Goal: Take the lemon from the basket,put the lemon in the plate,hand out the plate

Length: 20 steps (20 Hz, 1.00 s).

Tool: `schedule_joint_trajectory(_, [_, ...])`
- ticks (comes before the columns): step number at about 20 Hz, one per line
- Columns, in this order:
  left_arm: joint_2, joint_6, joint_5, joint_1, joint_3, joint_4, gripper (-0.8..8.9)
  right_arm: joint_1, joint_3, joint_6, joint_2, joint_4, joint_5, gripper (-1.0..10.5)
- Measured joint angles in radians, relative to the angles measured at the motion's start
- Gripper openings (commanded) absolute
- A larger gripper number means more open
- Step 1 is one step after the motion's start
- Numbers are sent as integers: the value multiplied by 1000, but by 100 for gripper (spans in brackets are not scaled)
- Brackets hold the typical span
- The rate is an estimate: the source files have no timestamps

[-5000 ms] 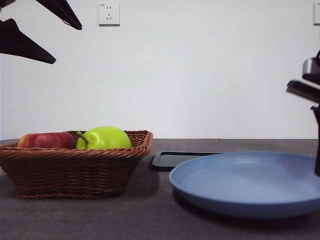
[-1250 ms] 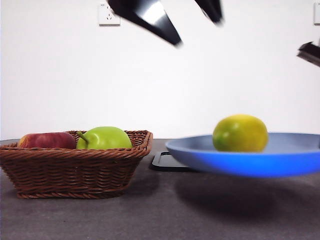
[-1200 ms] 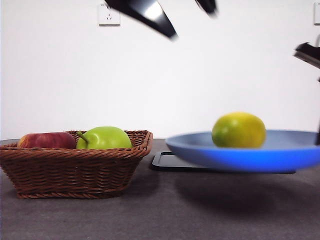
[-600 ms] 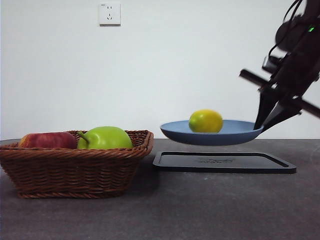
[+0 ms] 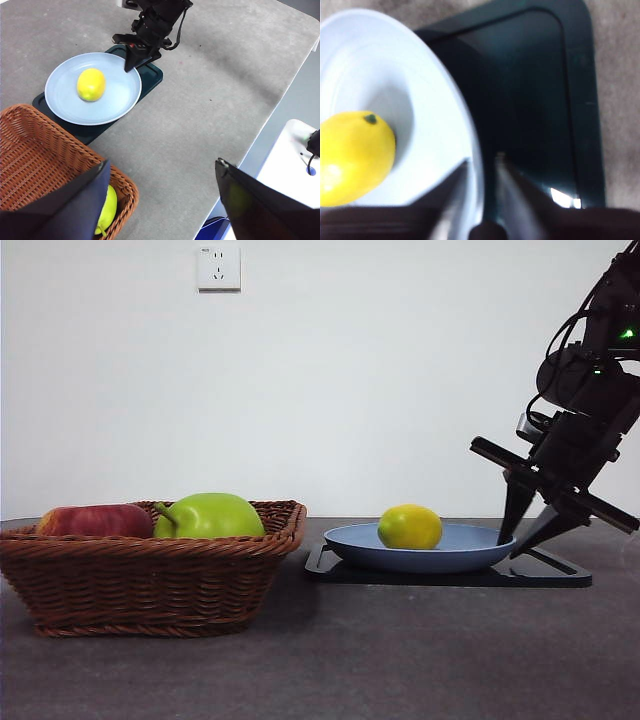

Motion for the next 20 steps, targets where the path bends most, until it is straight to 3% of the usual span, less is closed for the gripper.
schedule_joint_trajectory(6, [4, 0, -78, 0, 0, 26, 361, -3, 0, -39, -37, -48, 0, 271])
schedule_joint_trajectory(10, [30, 23, -90, 26, 0, 90, 354, -3, 1, -115, -222, -159, 0, 232])
schedule_joint_trajectory(13, [78, 64, -109, 75, 0, 111, 211, 6, 2, -161, -357, -262, 13, 85])
schedule_joint_trajectory(16, [131, 114, -113, 136, 0, 117, -2, 54, 2, -231, -483, -364, 72, 1])
schedule_joint_trajectory(20, [168, 168, -107, 245, 0, 124, 6, 194, -8, -286, -641, -388, 215, 2])
